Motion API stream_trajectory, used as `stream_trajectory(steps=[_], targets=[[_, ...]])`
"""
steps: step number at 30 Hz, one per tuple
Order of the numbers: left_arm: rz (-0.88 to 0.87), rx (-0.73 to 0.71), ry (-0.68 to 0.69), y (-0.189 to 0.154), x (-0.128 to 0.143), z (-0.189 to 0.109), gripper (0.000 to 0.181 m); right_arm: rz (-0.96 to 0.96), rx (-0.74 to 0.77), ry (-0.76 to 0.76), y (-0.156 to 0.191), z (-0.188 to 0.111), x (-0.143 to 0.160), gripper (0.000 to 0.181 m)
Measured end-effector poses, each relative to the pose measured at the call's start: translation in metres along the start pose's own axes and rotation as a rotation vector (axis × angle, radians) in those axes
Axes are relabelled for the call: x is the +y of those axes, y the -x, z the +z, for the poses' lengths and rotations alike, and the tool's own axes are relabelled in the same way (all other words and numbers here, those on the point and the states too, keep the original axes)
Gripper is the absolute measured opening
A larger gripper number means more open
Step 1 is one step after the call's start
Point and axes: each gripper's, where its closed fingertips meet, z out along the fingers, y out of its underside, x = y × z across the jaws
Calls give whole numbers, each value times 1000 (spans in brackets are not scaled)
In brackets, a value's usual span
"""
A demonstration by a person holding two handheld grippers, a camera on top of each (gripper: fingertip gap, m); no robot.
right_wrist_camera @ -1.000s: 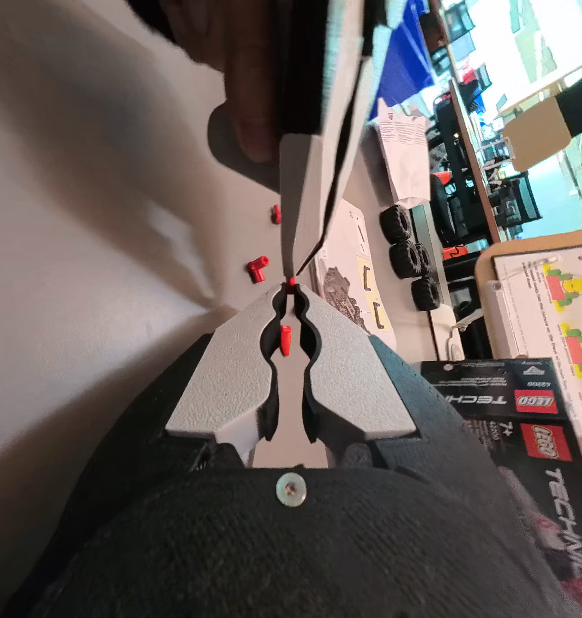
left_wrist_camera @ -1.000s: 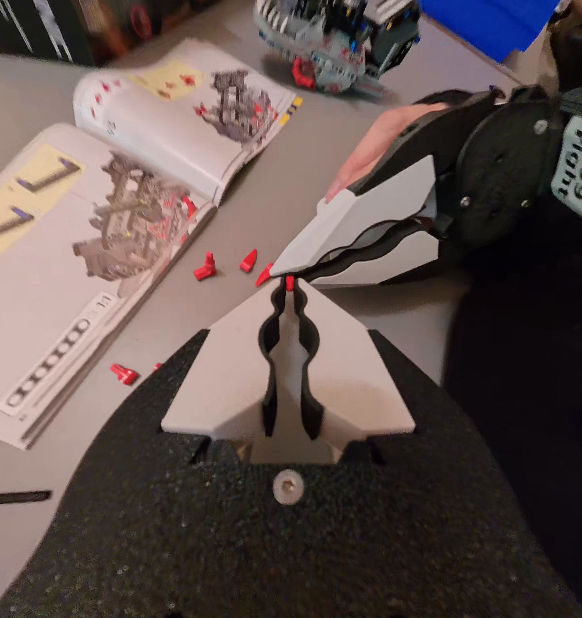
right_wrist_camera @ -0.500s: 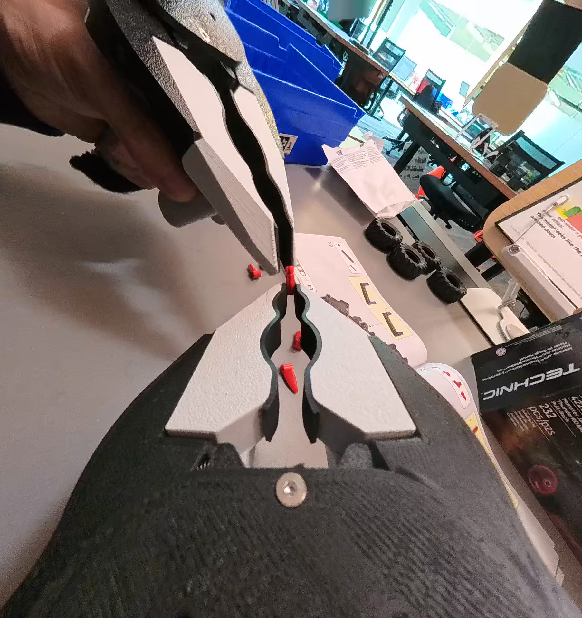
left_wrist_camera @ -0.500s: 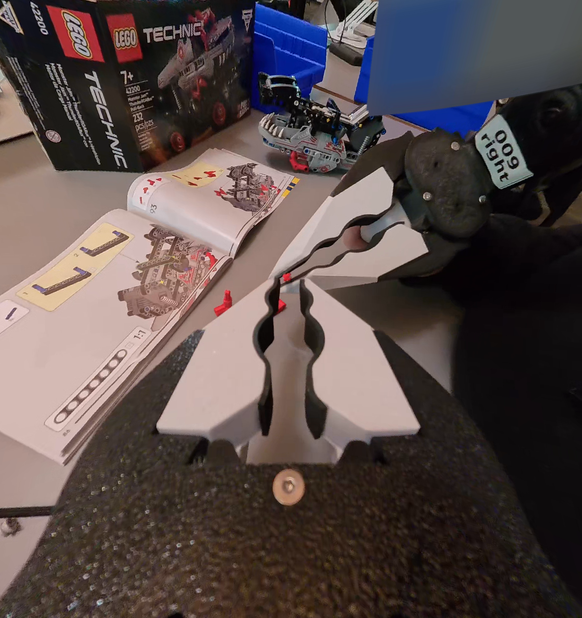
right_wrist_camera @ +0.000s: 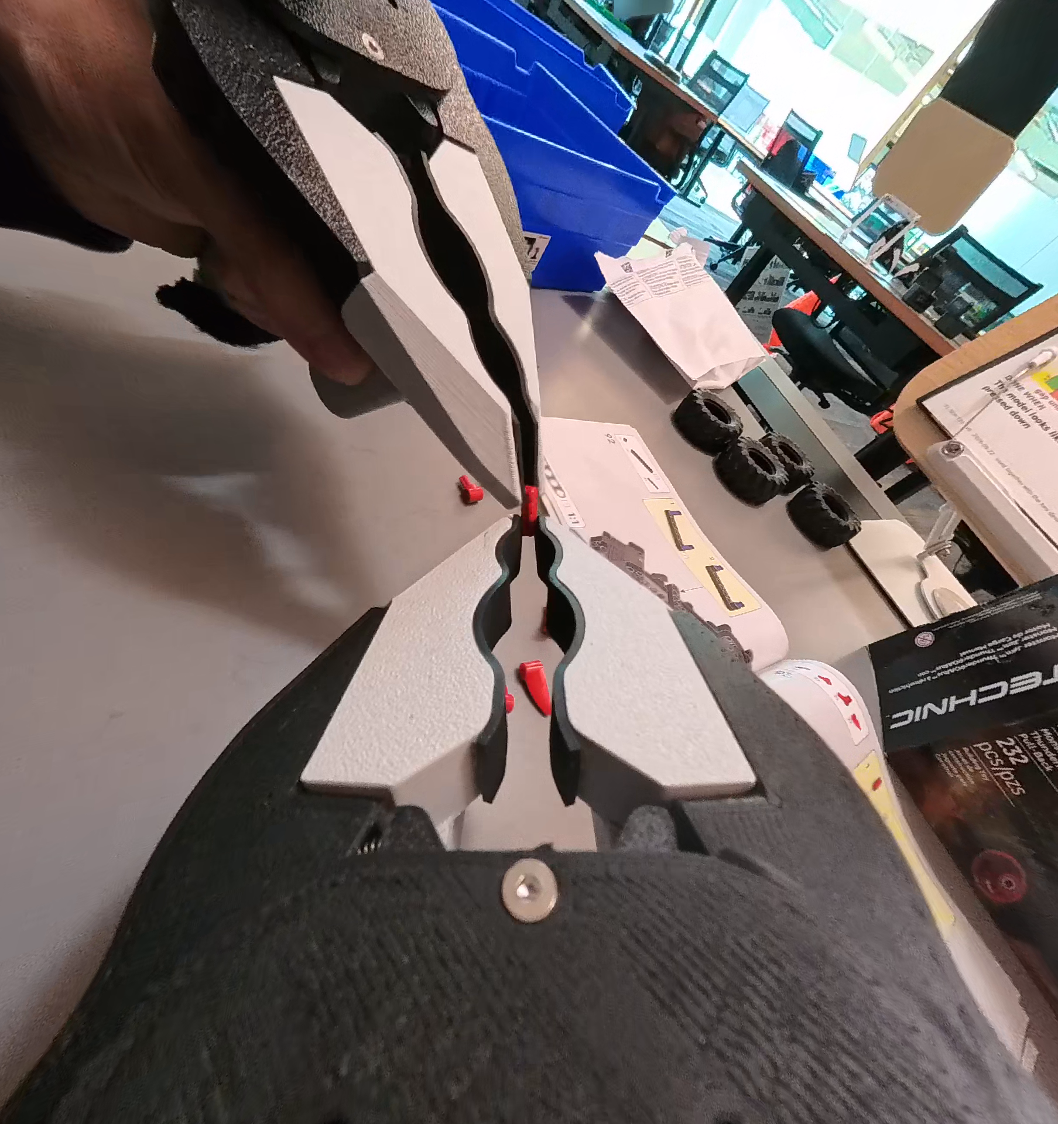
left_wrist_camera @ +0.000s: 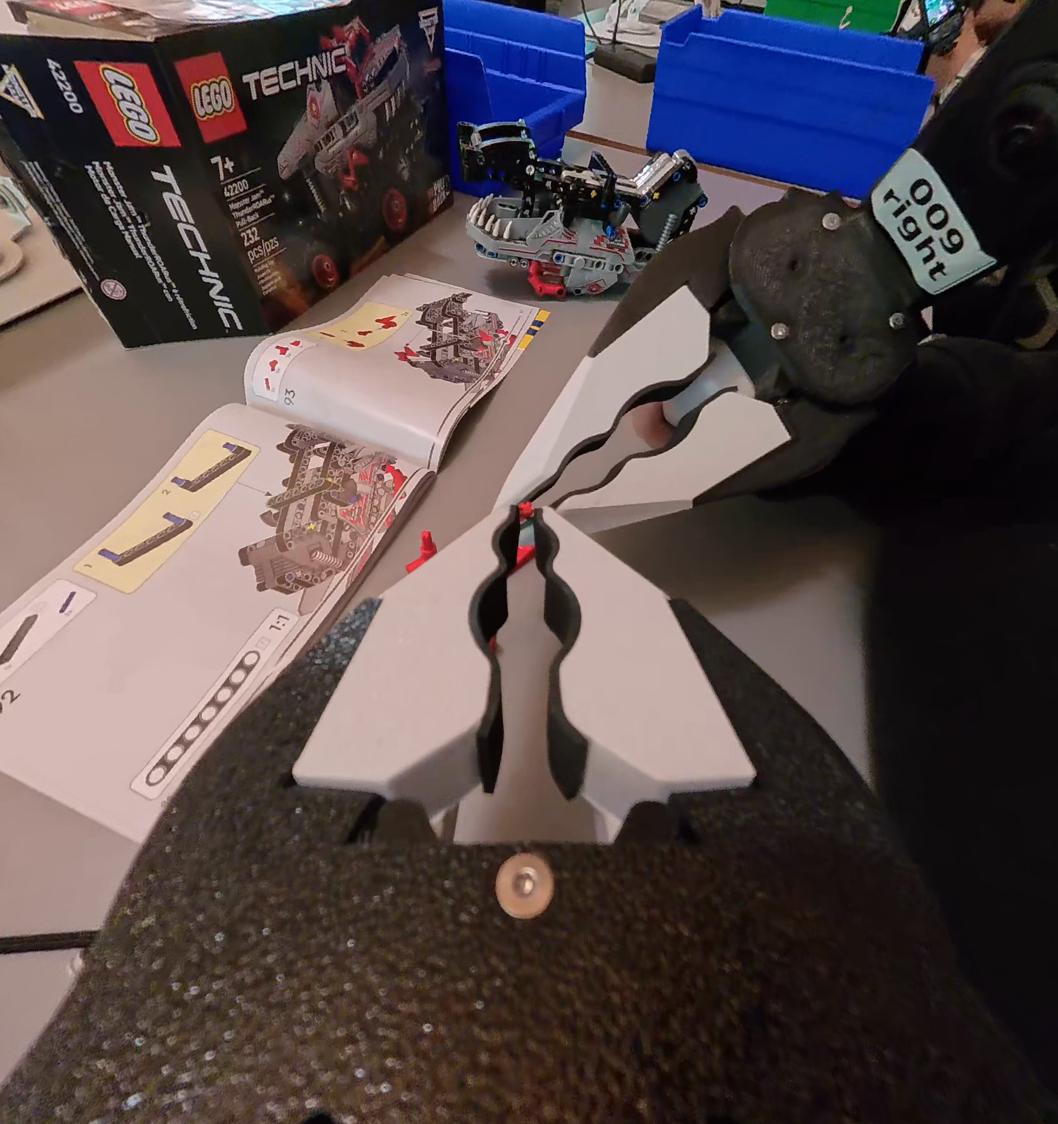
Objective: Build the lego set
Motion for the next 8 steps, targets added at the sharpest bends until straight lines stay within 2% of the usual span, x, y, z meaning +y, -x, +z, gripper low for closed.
stream_trajectory(steps=[1,5,8], targets=[[-5,0,4,1,1,0,2,5,-5,6,1,1,1,2],[7,13,55,2,11,-1,1,20,-61,31,8,5,5,3],[47,1,142,9,25,-6,1,125,-228,118,25,8,19,11]])
